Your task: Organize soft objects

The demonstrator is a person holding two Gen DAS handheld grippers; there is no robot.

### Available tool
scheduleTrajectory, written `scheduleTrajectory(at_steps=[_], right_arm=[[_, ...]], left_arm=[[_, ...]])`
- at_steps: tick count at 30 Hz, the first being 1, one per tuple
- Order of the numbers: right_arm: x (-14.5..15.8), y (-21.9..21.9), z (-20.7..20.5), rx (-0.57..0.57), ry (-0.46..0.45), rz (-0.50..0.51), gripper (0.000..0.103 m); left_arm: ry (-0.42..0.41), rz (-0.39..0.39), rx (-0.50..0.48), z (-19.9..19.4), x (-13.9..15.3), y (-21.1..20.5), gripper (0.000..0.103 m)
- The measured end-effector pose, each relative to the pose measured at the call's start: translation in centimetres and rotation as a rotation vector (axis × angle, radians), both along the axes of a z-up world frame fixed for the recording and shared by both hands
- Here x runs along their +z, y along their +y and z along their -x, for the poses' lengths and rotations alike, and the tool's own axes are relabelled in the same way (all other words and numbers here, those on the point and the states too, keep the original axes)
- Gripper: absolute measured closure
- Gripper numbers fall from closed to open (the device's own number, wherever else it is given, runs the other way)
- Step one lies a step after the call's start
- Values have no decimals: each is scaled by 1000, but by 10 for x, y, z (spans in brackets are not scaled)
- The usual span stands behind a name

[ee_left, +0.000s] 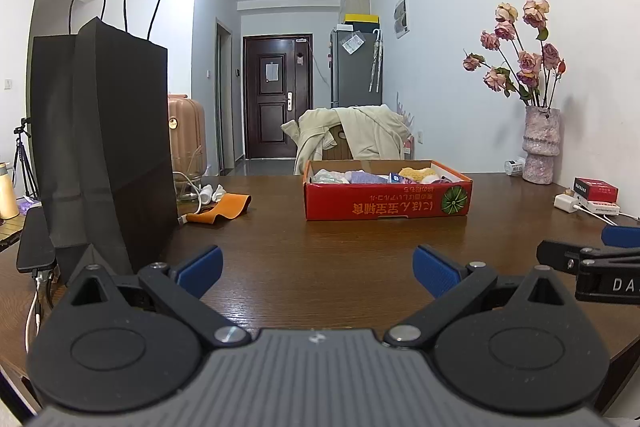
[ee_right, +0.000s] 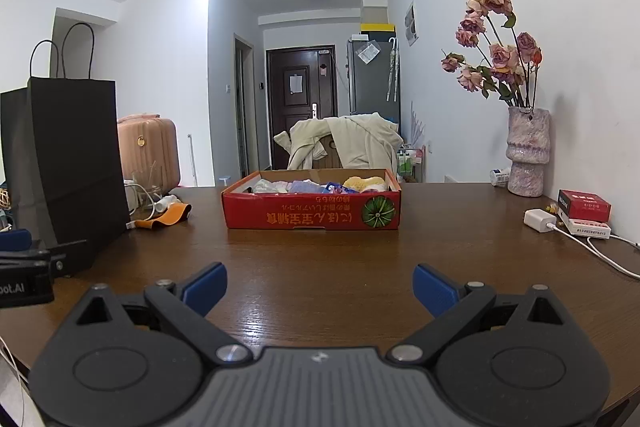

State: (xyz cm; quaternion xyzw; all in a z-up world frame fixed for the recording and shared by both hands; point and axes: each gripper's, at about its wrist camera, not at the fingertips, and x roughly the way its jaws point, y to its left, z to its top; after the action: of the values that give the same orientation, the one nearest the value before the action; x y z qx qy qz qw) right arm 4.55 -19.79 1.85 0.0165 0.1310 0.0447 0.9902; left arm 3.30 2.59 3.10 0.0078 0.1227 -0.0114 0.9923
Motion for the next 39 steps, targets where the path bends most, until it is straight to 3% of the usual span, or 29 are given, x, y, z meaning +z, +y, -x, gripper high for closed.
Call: scheduleTrajectory(at_steps=[39], right_arm=[[0,-1,1,6,-4,-4,3]], left_arm=[[-3,-1,2,0,1,0,0]])
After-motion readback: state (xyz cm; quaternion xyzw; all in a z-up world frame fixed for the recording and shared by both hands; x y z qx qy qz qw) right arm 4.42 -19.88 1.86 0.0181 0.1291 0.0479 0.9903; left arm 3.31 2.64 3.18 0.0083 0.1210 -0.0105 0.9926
